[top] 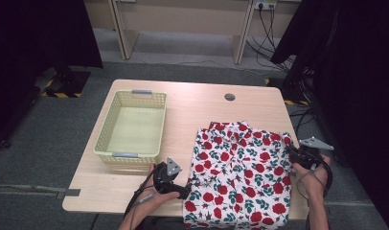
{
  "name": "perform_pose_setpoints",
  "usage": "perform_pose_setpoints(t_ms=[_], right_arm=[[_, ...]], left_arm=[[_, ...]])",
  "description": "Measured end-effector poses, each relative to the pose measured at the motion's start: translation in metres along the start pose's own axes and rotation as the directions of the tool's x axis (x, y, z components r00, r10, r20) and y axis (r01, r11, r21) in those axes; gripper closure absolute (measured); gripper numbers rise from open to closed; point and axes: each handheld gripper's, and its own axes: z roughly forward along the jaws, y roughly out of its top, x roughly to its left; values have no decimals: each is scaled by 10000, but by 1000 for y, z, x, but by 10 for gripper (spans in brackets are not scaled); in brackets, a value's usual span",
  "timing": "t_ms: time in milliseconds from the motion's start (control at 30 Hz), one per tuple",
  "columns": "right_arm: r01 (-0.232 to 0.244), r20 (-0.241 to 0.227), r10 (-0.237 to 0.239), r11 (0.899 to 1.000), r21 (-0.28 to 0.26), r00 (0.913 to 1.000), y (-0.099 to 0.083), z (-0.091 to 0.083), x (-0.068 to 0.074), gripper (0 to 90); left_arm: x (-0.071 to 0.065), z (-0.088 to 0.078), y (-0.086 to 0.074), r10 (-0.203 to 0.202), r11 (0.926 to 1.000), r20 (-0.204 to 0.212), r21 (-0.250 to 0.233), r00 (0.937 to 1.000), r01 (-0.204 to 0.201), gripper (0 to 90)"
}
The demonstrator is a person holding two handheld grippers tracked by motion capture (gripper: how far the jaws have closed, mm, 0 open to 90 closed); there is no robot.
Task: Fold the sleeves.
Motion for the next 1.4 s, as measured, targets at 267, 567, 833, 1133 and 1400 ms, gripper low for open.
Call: perform_pose_setpoints(t_ms=[267,567,833,1133,1400], right_arm=[[1002,-533,-1006,9949,-103,9935,14,-1,34,857],[1698,-1093,-1654,9850,320,9801,9,8,65,831],[1207,-1373,-1205,9927,-67,9832,11,-2,66,656],[499,-1178,-508,9987,-109,9917,12,-9,47,571],[566,-276,-555,9974,442,9981,3,-1,34,564]], left_arm=[[0,0,0,0,10000,2,0,10000,0,0],[0,0,0,-1,10000,0,1,10000,1,0],[0,0,0,0,10000,1,0,10000,0,0],[0,0,0,-1,10000,1,1,10000,1,0],[0,0,0,-2,10000,3,-2,10000,2,0]])
